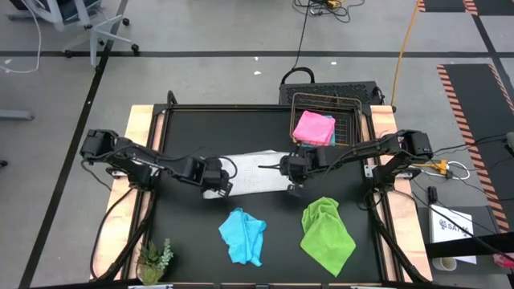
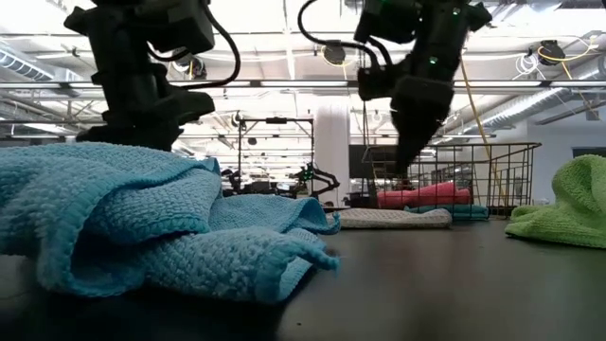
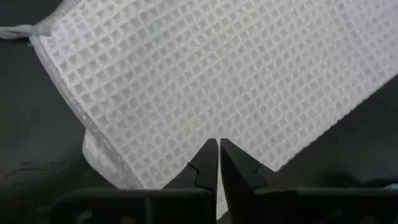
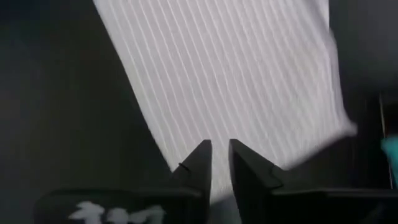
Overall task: Fold microfiber towels
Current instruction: Fold the gray towel
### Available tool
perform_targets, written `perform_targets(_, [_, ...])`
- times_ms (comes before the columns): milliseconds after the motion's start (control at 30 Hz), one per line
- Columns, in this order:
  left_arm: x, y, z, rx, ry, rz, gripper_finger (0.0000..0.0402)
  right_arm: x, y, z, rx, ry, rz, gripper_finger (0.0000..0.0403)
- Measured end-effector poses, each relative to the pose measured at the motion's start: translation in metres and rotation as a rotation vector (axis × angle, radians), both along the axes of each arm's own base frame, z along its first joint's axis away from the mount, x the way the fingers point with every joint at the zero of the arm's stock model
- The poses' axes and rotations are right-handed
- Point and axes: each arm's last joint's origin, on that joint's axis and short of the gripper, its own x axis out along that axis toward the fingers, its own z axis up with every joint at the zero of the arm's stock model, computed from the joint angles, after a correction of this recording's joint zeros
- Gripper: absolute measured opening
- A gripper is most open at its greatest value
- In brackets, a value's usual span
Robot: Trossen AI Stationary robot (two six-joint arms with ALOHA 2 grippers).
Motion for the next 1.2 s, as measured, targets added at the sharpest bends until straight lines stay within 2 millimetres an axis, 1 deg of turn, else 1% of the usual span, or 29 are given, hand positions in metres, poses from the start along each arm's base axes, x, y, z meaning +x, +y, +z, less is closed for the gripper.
perform_targets(167, [0.002, 0.007, 0.000, 0.008, -0.011, 0.009, 0.0025, -0.010, 0.003, -0.003, 0.016, 0.091, -0.073, 0.0089])
perform_targets(267, [0.005, 0.012, 0.001, 0.020, -0.036, 0.011, 0.0031, -0.014, 0.007, -0.003, 0.060, 0.130, -0.125, 0.0113])
perform_targets(433, [0.011, 0.020, 0.004, 0.050, -0.094, -0.002, 0.0041, -0.020, 0.013, -0.009, 0.102, 0.154, -0.223, 0.0143])
perform_targets(667, [0.015, 0.029, 0.005, 0.076, -0.124, -0.032, 0.0042, -0.037, 0.018, -0.032, 0.130, 0.215, -0.393, 0.0153])
perform_targets(733, [0.015, 0.031, 0.006, 0.082, -0.123, -0.040, 0.0042, -0.040, 0.018, -0.037, 0.152, 0.212, -0.437, 0.0153])
perform_targets(833, [0.015, 0.033, 0.006, 0.084, -0.120, -0.050, 0.0042, -0.038, 0.018, -0.042, 0.176, 0.168, -0.488, 0.0153])
perform_targets(1000, [0.015, 0.035, 0.006, 0.085, -0.118, -0.053, 0.0042, -0.033, 0.019, -0.035, 0.235, 0.084, -0.491, 0.0153])
perform_targets(1200, [0.015, 0.034, 0.006, 0.084, -0.119, -0.054, 0.0042, -0.040, 0.017, -0.007, 0.243, -0.042, -0.486, 0.0153])
